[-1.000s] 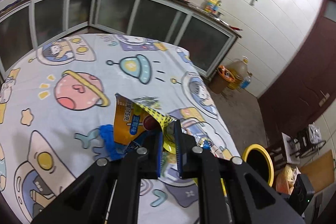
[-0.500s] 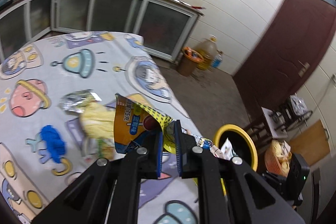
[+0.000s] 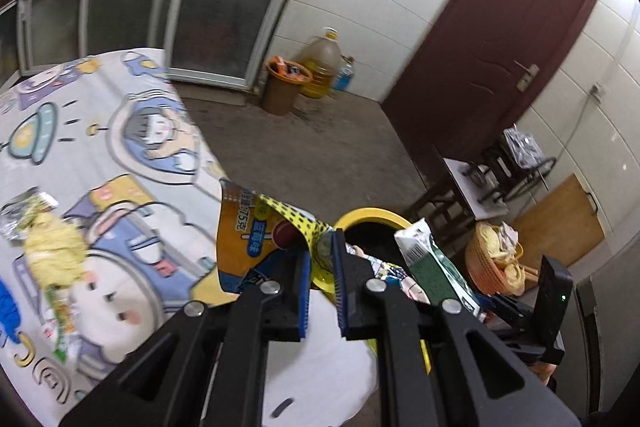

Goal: Collect trash
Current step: 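Carry the chip bag and milk carton with both tools over the bin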

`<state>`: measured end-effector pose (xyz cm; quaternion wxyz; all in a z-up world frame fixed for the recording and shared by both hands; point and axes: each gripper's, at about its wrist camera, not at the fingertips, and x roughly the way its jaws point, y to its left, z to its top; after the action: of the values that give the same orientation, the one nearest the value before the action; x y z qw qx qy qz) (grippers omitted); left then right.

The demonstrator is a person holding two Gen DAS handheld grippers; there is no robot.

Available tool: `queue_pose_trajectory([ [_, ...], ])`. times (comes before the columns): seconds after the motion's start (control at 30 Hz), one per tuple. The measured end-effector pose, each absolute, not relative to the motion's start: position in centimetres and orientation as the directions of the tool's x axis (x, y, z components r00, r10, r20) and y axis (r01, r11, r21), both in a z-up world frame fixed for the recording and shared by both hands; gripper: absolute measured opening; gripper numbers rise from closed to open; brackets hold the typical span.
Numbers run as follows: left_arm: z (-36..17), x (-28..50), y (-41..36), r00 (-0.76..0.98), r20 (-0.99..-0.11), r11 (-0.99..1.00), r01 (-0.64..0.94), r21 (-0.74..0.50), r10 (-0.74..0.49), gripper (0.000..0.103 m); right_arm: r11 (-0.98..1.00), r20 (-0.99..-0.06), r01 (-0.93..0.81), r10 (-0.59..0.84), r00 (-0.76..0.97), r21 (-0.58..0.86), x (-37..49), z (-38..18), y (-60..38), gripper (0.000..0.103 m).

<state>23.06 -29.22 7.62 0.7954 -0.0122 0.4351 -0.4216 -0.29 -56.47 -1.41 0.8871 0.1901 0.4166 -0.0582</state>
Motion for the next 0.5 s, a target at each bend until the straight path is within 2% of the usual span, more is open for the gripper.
queue_pose_trajectory([
  [0.2, 6.1, 22.2, -34.3, 0.203, -0.696, 0.6, 0.699, -0.39, -0.689, 0.009, 0.894, -0.779, 0.348, 0.001, 0.627, 0.282, -1.2, -3.0, -59.3, 0.071],
  [0.5, 3.6, 22.0, -39.9, 0.137, -0.707, 0.561, 0.719, -0.411, -0.694, 0.009, 0.855, -0.802, 0.416, 0.002, 0.597, 0.311, -1.8, -5.3, -62.3, 0.071],
])
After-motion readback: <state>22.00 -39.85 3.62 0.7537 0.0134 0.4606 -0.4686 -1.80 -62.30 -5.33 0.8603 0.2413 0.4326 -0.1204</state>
